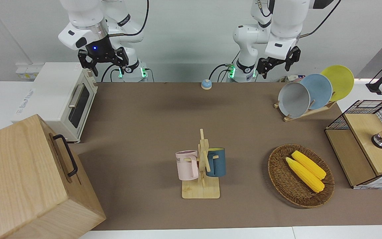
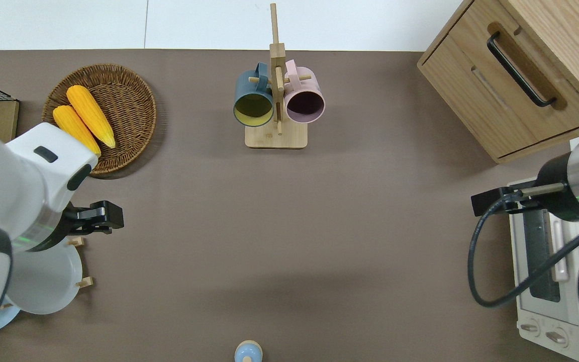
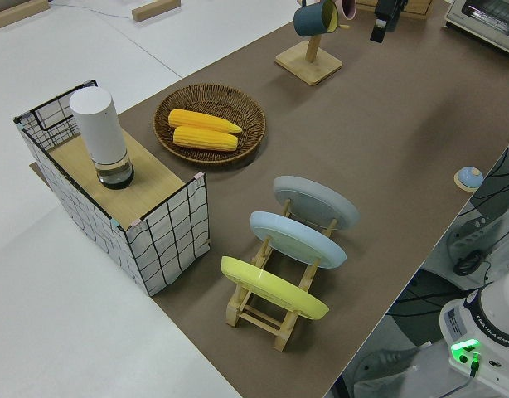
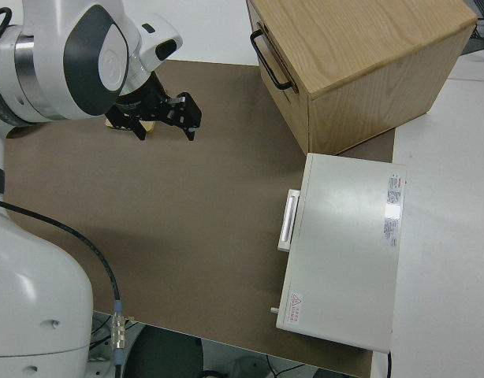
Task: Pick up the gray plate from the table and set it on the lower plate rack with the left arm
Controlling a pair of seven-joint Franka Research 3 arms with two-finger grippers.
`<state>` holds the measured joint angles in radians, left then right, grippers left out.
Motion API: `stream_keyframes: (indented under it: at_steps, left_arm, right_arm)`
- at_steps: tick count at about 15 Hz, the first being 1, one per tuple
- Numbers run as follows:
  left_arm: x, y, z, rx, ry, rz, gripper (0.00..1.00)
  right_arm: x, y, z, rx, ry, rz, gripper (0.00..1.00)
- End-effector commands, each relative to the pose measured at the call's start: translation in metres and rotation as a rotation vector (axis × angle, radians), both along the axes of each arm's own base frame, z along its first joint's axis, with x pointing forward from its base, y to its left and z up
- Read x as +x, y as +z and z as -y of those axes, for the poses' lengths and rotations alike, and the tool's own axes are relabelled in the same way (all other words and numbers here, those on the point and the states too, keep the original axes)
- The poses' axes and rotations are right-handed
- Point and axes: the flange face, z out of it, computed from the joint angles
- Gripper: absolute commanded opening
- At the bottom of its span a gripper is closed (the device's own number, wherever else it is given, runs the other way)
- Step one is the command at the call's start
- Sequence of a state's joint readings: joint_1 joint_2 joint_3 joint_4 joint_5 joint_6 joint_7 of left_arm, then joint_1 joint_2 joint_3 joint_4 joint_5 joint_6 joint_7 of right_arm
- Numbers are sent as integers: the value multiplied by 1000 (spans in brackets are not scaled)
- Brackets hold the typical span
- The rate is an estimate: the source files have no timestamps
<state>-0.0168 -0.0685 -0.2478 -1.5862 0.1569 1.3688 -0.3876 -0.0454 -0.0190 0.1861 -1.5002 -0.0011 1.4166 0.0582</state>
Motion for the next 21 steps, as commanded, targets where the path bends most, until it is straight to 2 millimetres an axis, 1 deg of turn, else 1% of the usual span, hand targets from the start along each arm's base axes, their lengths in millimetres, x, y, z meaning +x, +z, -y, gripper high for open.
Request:
stream_keyframes:
  at_steps: [1, 4, 5, 6, 9, 10, 11, 12, 16, 21]
  left_arm:
    - [-14, 26, -6, -110, -116, -9, 991]
    - [-22, 37, -4, -163, -188, -4, 991]
    - [-20, 38, -16, -195, -177, -5, 991]
    - [-20, 43, -23, -223, -171, 6, 991]
    - [-16, 46, -40, -232, -206, 18, 991]
    - [-16, 46, -40, -226, -205, 17, 995]
    - [-17, 46, -35, -222, -203, 17, 995]
    - [-18, 47, -34, -219, -206, 19, 995]
    - [-18, 47, -36, -226, -211, 15, 995]
    - [-20, 48, -32, -220, -223, 17, 995]
  right_arm:
    - [-2, 3, 1, 9, -2, -6, 987]
    - [-2, 3, 2, 9, -3, -6, 990]
    - [-2, 3, 1, 9, -2, -6, 990]
    - [-2, 3, 1, 9, -2, -6, 990]
    - [-2, 3, 1, 9, -3, -6, 990]
    - [-2, 3, 1, 9, -2, -6, 987]
    - [-2, 3, 1, 9, -2, -6, 987]
    - [-2, 3, 1, 9, -2, -6, 987]
    - [-2, 3, 1, 9, -2, -6, 987]
    - [-2, 3, 1, 9, -2, -6, 987]
